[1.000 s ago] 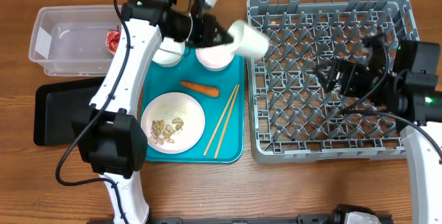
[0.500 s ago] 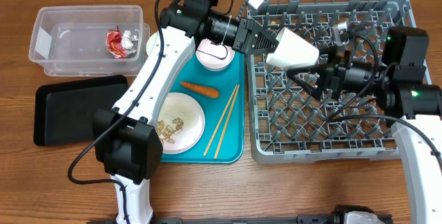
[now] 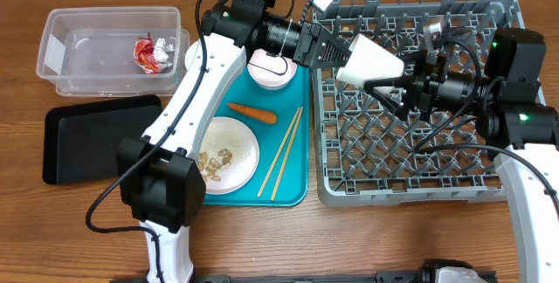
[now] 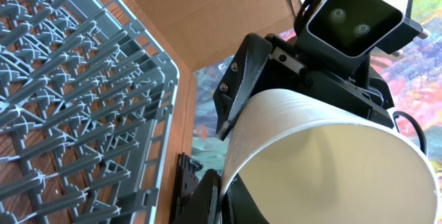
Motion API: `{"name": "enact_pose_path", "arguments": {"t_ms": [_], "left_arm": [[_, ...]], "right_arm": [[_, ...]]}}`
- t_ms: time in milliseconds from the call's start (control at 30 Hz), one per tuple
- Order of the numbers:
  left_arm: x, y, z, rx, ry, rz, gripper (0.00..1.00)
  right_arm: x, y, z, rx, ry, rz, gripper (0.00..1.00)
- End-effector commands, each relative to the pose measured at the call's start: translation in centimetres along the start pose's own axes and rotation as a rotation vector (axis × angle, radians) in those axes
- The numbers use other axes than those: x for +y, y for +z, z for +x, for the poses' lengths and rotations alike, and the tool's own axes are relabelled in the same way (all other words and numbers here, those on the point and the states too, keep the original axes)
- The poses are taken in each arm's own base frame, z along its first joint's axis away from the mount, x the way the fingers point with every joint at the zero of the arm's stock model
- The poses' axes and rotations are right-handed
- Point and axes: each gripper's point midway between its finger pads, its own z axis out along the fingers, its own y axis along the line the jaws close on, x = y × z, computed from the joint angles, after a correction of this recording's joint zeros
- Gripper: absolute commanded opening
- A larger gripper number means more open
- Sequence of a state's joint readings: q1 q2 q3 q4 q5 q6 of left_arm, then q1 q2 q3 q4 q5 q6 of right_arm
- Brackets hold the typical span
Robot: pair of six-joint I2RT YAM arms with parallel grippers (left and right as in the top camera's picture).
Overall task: Sort waste into correct bins and load items into the dishwasher
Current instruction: 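Pass the white cup from the left gripper to the right gripper, then place the cup in the rack's right side with the right gripper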
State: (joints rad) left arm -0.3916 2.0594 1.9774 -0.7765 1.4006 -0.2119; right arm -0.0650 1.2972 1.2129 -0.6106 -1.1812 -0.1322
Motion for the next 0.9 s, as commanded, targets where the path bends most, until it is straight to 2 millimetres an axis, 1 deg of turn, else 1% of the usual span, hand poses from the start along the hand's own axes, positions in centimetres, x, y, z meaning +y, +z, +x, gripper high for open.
{"name": "enact_pose_path", "arguments": {"t_ms": [0, 33, 100, 167, 200, 267, 300, 333, 367, 433, 467, 500, 533, 600, 633, 667, 700, 733, 767, 800, 833, 867], "left_arm": [[-0.6, 0.0, -0.5, -0.008, 0.009, -0.017, 0.04], [-0.6, 0.0, -0.5, -0.008, 0.009, -0.017, 0.04], [-0.6, 0.0, -0.5, -0.008, 0.009, -0.017, 0.05], [-0.6, 0.0, -0.5, -0.008, 0.01, -0.018, 0.2], [-0.5, 0.0, -0.5, -0.01, 0.01, -0.025, 0.32], [0.4, -0.2, -0.6, -0.02, -0.006, -0.075, 0.41], [1.4, -0.5, -0.5, -0.029, -0.033, -0.131, 0.43], [2.7, -0.8, -0.3, -0.036, -0.062, -0.198, 0.43], [5.8, -2.3, 0.5, -0.051, -0.139, -0.375, 0.36], [9.0, -4.9, 1.7, -0.058, -0.233, -0.577, 0.33], [10.6, -6.8, 2.8, -0.057, -0.29, -0.697, 0.3], [12.2, -9.2, 3.9, -0.059, -0.36, -0.824, 0.27], [13.2, -11.4, 5.0, -0.065, -0.424, -0.924, 0.27], [14.5, -16.0, 7.2, -0.072, -0.538, -1.1, 0.25], [14.8, -18.2, 8.1, -0.074, -0.579, -1.17, 0.24], [14.9, -20.0, 8.8, -0.079, -0.61, -1.223, 0.23], [14.8, -21.4, 9.3, -0.086, -0.629, -1.263, 0.21], [14.7, -22.5, 9.6, -0.094, -0.642, -1.293, 0.21], [14.4, -23.2, 9.7, -0.103, -0.646, -1.309, 0.21], [14.0, -23.8, 9.7, -0.115, -0.646, -1.324, 0.21], [13.7, -24.2, 9.7, -0.124, -0.639, -1.335, 0.21], [13.2, -24.5, 9.5, -0.134, -0.628, -1.35, 0.21]], "right_arm": [[1.5, -0.1, -1.0, -0.015, -0.049, -0.055, 0.66], [1.5, -0.1, -1.0, -0.015, -0.049, -0.055, 0.64], [1.5, -0.1, -1.0, -0.015, -0.049, -0.055, 0.63], [1.5, -0.1, -1.0, -0.015, -0.049, -0.053, 0.59], [1.1, -0.1, -0.9, -0.012, -0.044, -0.032, 0.56], [-0.1, -0.1, -0.7, -0.004, -0.018, 0.037, 0.53], [-1.2, -0.2, -0.3, 0.009, 0.004, 0.105, 0.52], [-1.9, -0.3, 0.0, 0.017, 0.016, 0.148, 0.51], [-3.5, -0.7, 0.5, 0.033, 0.04, 0.24, 0.48], [-6.1, -2.0, 1.2, 0.048, 0.104, 0.401, 0.44], [-8.0, -3.5, 1.7, 0.055, 0.161, 0.529, 0.39], [-9.2, -4.9, 2.1, 0.062, 0.207, 0.626, 0.36], [-10.0, -6.4, 2.3, 0.067, 0.242, 0.704, 0.34], [-11.2, -10.5, 2.5, 0.058, 0.338, 0.887, 0.27], [-11.5, -13.2, 2.3, 0.033, 0.397, 0.983, 0.25], [-11.5, -15.4, 1.9, 0.008, 0.425, 1.036, 0.25], [-11.6, -18.1, 1.6, -0.037, 0.475, 1.11, 0.25], [-11.9, -19.7, 1.6, -0.071, 0.514, 1.16, 0.23], [-12.2, -21.7, 1.8, -0.111, 0.556, 1.217, 0.22], [-12.5, -22.9, 2.2, -0.125, 0.579, 1.245, 0.22], [-13.0, -24.5, 3.3, -0.131, 0.64, 1.283, 0.22], [-13.4, -25.4, 4.1, -0.131, 0.683, 1.304, 0.22]]}}
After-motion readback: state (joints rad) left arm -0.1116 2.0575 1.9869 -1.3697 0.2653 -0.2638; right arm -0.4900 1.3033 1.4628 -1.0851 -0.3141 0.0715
